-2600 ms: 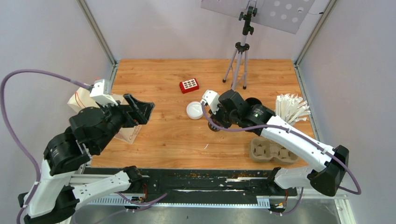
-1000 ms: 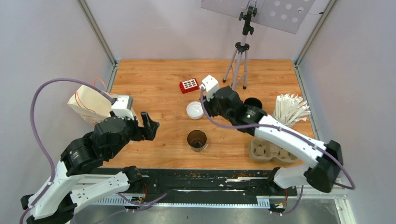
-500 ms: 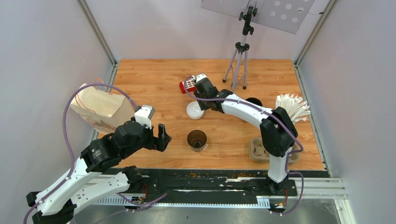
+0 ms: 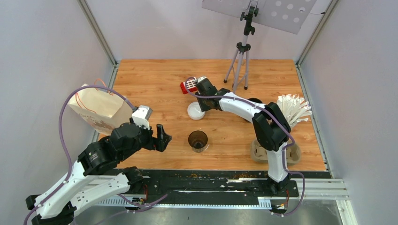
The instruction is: Pack the takeout coffee
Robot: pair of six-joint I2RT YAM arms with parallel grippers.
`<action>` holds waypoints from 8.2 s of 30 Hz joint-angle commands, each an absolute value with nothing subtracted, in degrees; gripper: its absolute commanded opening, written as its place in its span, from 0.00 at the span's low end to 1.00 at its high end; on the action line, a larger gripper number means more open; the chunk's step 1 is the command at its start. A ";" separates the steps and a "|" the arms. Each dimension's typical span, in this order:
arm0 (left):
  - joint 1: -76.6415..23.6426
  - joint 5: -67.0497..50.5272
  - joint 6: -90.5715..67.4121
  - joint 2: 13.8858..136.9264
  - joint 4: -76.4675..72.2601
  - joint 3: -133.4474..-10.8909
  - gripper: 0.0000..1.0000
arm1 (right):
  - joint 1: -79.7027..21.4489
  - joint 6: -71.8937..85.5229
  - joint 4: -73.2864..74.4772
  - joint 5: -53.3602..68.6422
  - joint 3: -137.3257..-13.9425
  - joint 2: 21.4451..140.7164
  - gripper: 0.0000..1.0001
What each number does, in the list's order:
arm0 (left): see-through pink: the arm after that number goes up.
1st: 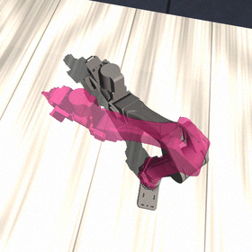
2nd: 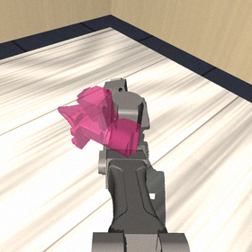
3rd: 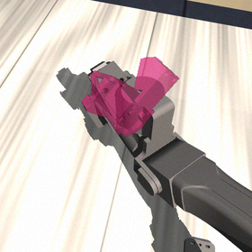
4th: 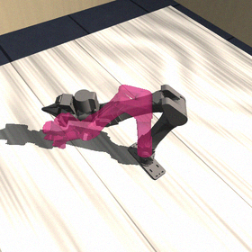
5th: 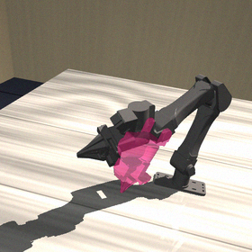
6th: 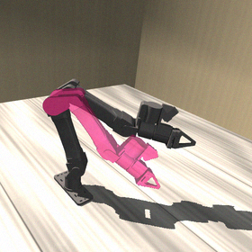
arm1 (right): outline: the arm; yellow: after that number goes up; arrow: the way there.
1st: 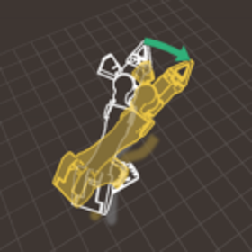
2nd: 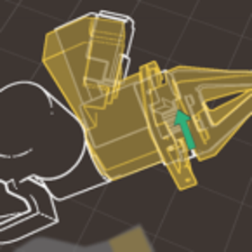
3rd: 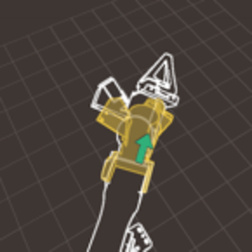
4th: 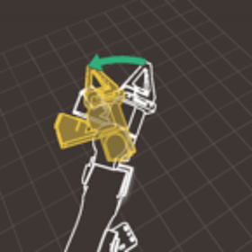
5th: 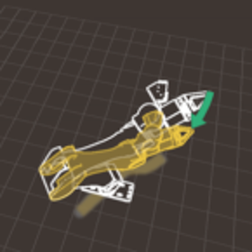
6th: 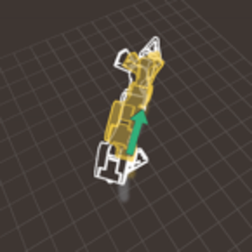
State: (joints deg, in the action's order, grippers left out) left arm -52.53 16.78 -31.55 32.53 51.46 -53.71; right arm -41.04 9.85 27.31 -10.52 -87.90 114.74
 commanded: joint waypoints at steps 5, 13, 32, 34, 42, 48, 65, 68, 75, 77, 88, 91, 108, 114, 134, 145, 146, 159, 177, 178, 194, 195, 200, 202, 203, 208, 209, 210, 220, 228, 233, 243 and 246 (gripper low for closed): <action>-52.82 17.64 -30.72 31.75 50.23 -53.88 1.00 | -40.90 10.88 26.98 -9.75 -90.88 116.58 0.27; -52.82 17.71 -30.99 31.86 50.28 -54.14 1.00 | -40.94 10.19 27.59 -10.81 -91.64 117.28 0.24; -52.82 17.93 -31.24 31.82 50.45 -53.88 1.00 | -40.84 9.17 28.91 -12.24 -92.89 118.04 0.10; -52.82 17.93 -31.35 31.81 50.45 -53.92 1.00 | -40.80 9.07 28.92 -12.06 -92.98 117.95 0.07; -52.82 18.04 -31.49 31.73 50.79 -54.05 1.00 | -40.70 7.98 29.44 -10.70 -93.11 116.05 0.00; -52.80 18.37 -31.69 31.80 50.83 -54.12 1.00 | -40.75 7.62 28.89 -9.59 -91.89 112.53 0.00; -52.82 18.45 -31.75 32.69 51.24 -55.19 1.00 | -40.73 7.51 30.33 -10.78 -93.24 113.15 0.13; -52.80 18.25 -32.36 32.19 50.94 -54.73 1.00 | -40.70 6.94 31.23 -10.37 -94.18 114.28 0.30; -52.82 18.10 -32.87 31.64 50.80 -54.47 1.00 | -40.62 5.96 31.81 -10.28 -94.98 116.38 0.36; -52.82 18.17 -32.83 31.60 50.80 -54.40 1.00 | -40.64 5.80 31.97 -10.65 -95.20 117.11 0.36; -52.82 18.37 -33.15 31.73 50.76 -54.23 1.00 | -40.64 5.45 31.75 -11.66 -95.76 118.97 0.23; -52.82 18.28 -33.14 31.73 50.79 -54.19 1.00 | -40.61 5.29 31.82 -11.99 -95.88 118.44 0.20; -52.79 18.81 -32.90 32.57 50.81 -54.58 1.00 | -40.67 5.05 33.47 -11.03 -97.99 114.94 0.05; -52.82 19.33 -32.79 34.34 51.17 -55.40 1.00 | -40.61 4.55 34.30 -11.05 -98.57 113.89 0.05; -52.83 26.55 -41.61 45.19 53.00 -62.17 0.95 | -40.87 6.80 36.02 -1.03 -92.81 97.77 0.05; -52.73 28.64 -41.46 53.71 51.69 -69.87 0.90 | -42.34 10.96 34.08 6.94 -82.88 84.15 0.05; -52.73 28.28 -41.48 54.61 51.99 -70.78 0.89 | -42.45 11.27 33.89 7.07 -82.20 83.37 0.05; -51.77 25.54 -37.31 60.23 53.50 -78.25 0.88 | -42.73 12.15 34.66 9.35 -80.06 78.62 0.05; -49.82 19.69 -35.07 65.65 46.80 -76.00 0.83 | -42.85 12.85 33.04 10.11 -78.36 77.78 0.04; -49.61 19.37 -35.15 65.81 46.30 -75.73 0.82 | -42.85 12.78 33.00 10.11 -78.33 77.68 0.04; -48.16 17.55 -34.46 69.67 42.62 -74.18 0.49 | -42.82 12.49 31.64 10.12 -77.97 77.85 0.04; -48.16 17.42 -34.34 69.76 42.36 -74.04 0.46 | -42.83 12.53 31.64 10.36 -78.12 77.93 0.04; -48.16 17.04 -34.24 69.77 41.37 -73.05 0.38 | -42.85 12.43 31.58 10.50 -78.25 77.94 0.05; -48.16 16.80 -34.20 69.88 40.93 -72.74 0.35 | -42.81 12.50 31.32 10.59 -78.21 77.92 0.05; -48.16 16.57 -34.22 70.02 40.76 -72.57 0.33 | -42.84 12.56 31.15 10.82 -78.22 77.90 0.05; -47.70 14.92 -34.02 70.09 39.73 -71.54 0.20 | -42.86 12.73 30.23 11.96 -78.07 77.90 0.05; -47.52 14.74 -33.95 69.80 39.58 -71.18 0.16 | -42.81 12.82 29.93 12.16 -77.93 77.73 0.05; -47.28 14.50 -33.88 69.58 39.31 -70.83 0.11 | -42.83 12.72 29.70 12.46 -77.75 77.63 0.06; -38.52 4.02 -35.34 63.95 37.64 -68.32 0.00 | -42.17 7.34 21.25 16.55 -72.05 69.39 0.55; -31.48 -13.05 -37.34 60.23 34.47 -68.19 0.00 | -41.95 1.05 -4.07 27.93 -58.97 57.55 0.80; -26.15 -28.18 -43.80 58.65 28.68 -67.58 0.00 | -42.01 -9.08 -25.37 36.22 -46.20 50.63 0.85; -25.93 -42.68 -59.99 57.03 12.77 -60.35 0.00 | -42.02 -18.40 -33.15 38.16 -44.65 51.92 0.99; -25.93 -44.61 -65.20 56.00 7.27 -56.68 0.00 | -42.07 -19.94 -34.99 38.48 -44.99 53.43 1.00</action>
